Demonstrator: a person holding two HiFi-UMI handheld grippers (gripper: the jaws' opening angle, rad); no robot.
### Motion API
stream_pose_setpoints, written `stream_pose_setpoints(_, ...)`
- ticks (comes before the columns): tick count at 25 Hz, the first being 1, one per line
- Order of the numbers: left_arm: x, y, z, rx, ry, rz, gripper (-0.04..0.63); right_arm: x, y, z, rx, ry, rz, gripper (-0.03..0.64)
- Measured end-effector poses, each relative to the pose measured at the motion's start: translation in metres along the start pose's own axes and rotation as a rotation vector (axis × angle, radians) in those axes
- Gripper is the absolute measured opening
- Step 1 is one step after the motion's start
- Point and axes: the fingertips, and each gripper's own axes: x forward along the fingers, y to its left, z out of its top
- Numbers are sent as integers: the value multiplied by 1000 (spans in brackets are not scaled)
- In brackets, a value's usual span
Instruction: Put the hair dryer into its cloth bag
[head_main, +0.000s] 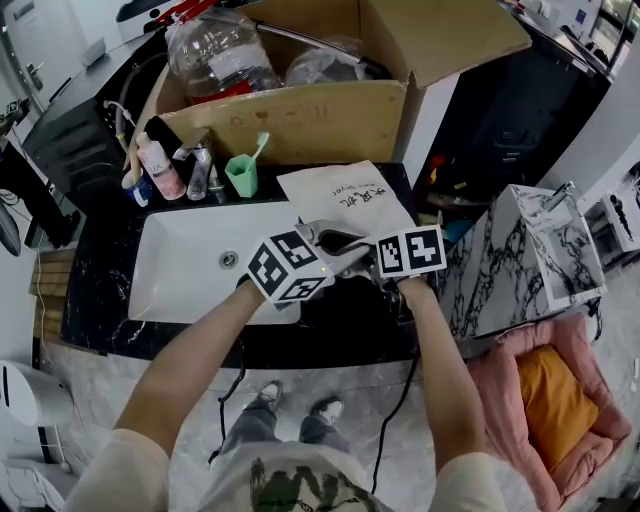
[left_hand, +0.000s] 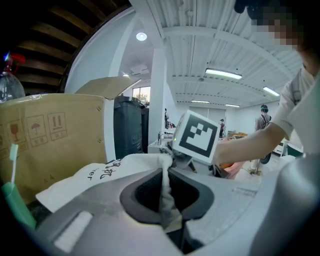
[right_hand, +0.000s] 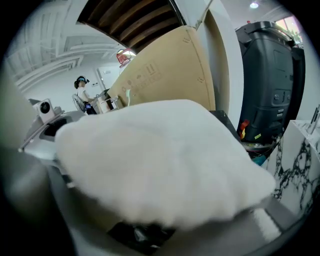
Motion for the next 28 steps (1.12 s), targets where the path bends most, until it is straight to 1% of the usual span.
stream_pose_setpoints(3, 0, -3, 3, -9, -6, -17, 23, 5, -8, 4, 35, -17, -16, 239)
stream_pose_setpoints(9, -5, -2, -4, -6, 13, -11, 23, 15, -19, 8, 79, -41, -59, 239)
stream_pose_setpoints(16, -10, 1, -6, -9, 23, 20, 23, 18, -26, 14, 72, -64, -88, 241)
stream_pose_setpoints(20, -13, 7, -11, -9, 37, 61, 23, 23, -25, 17, 62, -65, -95, 242)
stream_pose_setpoints(24, -14, 12, -19, -44, 42, 87, 23, 25, -25, 17, 45, -62, -105, 247)
stream_pose_setpoints(28, -15, 14, -26, -63, 45, 95, 23, 24, -25, 20, 20, -87, -122, 250)
